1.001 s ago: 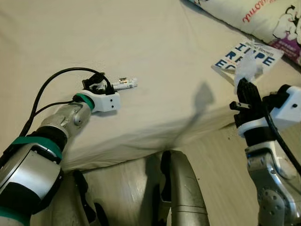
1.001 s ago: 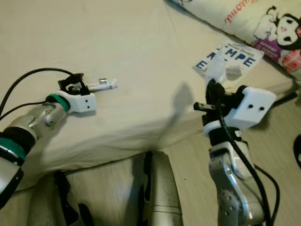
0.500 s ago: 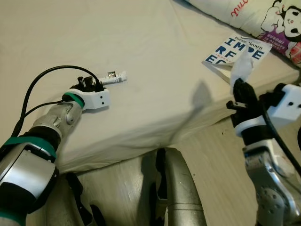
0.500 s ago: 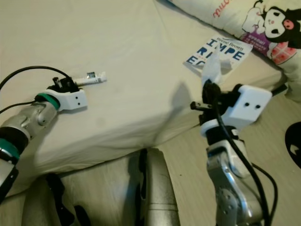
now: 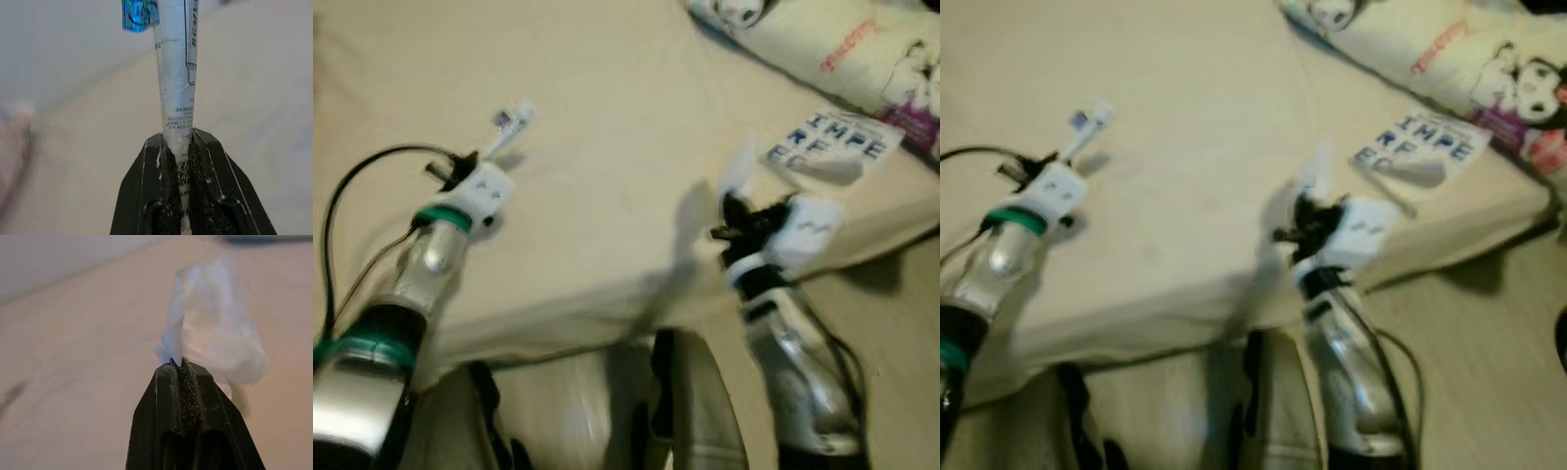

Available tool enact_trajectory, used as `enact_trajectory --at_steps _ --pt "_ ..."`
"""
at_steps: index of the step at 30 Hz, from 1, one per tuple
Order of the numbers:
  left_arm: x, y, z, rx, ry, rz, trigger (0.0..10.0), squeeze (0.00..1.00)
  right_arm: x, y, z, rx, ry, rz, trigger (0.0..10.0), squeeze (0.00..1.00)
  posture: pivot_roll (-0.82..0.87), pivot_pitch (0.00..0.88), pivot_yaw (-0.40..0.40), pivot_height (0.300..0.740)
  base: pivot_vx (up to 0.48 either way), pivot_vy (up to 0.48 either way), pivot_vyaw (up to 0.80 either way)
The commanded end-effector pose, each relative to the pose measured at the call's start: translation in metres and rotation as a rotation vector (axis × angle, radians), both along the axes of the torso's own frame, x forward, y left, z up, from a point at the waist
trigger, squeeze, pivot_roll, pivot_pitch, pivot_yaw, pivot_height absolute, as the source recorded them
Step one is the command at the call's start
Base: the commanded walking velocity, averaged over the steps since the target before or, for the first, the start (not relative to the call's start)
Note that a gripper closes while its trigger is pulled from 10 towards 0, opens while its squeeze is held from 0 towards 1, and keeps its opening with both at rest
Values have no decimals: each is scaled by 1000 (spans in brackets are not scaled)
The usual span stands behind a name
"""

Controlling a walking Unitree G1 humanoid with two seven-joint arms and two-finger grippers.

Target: Clean up the room

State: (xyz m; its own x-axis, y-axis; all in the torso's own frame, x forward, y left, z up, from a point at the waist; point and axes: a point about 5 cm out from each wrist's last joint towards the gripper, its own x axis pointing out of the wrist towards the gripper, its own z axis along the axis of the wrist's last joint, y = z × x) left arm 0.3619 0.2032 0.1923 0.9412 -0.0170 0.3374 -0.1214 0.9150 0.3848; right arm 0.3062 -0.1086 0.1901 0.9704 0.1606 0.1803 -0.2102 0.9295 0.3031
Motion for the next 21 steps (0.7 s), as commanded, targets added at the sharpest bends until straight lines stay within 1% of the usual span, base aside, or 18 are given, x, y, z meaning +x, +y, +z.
enact_trajectory --at_steps 1,2,3,4,5,6,7,8,9,11,13,14,15,16,18,19,20,21 --pt "-2 5 3 -62 11 -3 10000 0 0 -2 -8 -11 15 -6 10000 0 64 90 -25 460 0 0 0" --pt "-11 3 -1 -182 21 -10 10000 0 3 3 -12 -22 26 19 10000 0 107 59 -51 460 0 0 0" --pt "-11 3 -1 -182 21 -10 10000 0 3 3 -12 -22 26 19 10000 0 107 59 -51 460 0 0 0" --pt "-22 -1 -6 -279 29 -18 10000 0 7 6 -17 -21 44 46 10000 0 140 41 -74 460 0 0 0" --pt "-22 -1 -6 -279 29 -18 10000 0 7 6 -17 -21 44 46 10000 0 140 41 -74 460 0 0 0" --pt "-33 -4 -11 -321 29 -23 10000 0 11 9 -21 -27 54 70 10000 0 167 29 -93 460 0 0 0" --pt "-33 -4 -11 -321 29 -23 10000 0 11 9 -21 -27 54 70 10000 0 167 29 -93 460 0 0 0" --pt "-42 -5 -18 -350 32 -15 10000 0 14 11 -25 -28 62 90 10000 0 184 24 -110 460 0 0 0" --pt "-49 -5 -25 -360 42 -5 10000 0 16 12 -27 -31 56 109 10000 0 196 14 -124 460 0 0 0" --pt "-52 -4 -30 -363 50 2 10000 0 18 13 -28 -35 50 119 10000 0 196 14 -124 460 0 0 0" --pt "-60 -5 -38 -390 99 9 10000 0 21 15 -30 -43 36 133 10000 0 207 3 -134 460 0 0 0" --pt "-60 -5 -38 -390 99 9 10000 0 21 15 -30 -43 36 133 10000 0 207 3 -134 460 0 0 0" --pt "-63 -7 -42 -422 142 -8 10000 0 22 15 -31 -70 31 133 10000 0 207 1 -135 460 0 0 0" --pt "-65 -9 -46 -406 199 -9 10000 0 23 15 -32 -76 22 134 10000 0 206 1 -135 460 0 0 0" --pt "-65 -9 -46 -406 199 -9 10000 0 23 15 -32 -76 22 134 10000 0 206 1 -135 460 0 0 0" --pt "-69 -8 -47 -362 246 -5 10000 0 25 13 -40 -115 39 98 10000 0 201 0 -124 470 0 0 0" --pt "-68 -6 -44 -338 241 -3 10000 0 24 11 -44 -118 49 81 10000 0 198 0 -119 475 0 0 0" --pt "-68 -6 -44 -338 241 -3 10000 0 24 11 -44 -118 49 81 10000 0 198 0 -119 475 0 0 0"
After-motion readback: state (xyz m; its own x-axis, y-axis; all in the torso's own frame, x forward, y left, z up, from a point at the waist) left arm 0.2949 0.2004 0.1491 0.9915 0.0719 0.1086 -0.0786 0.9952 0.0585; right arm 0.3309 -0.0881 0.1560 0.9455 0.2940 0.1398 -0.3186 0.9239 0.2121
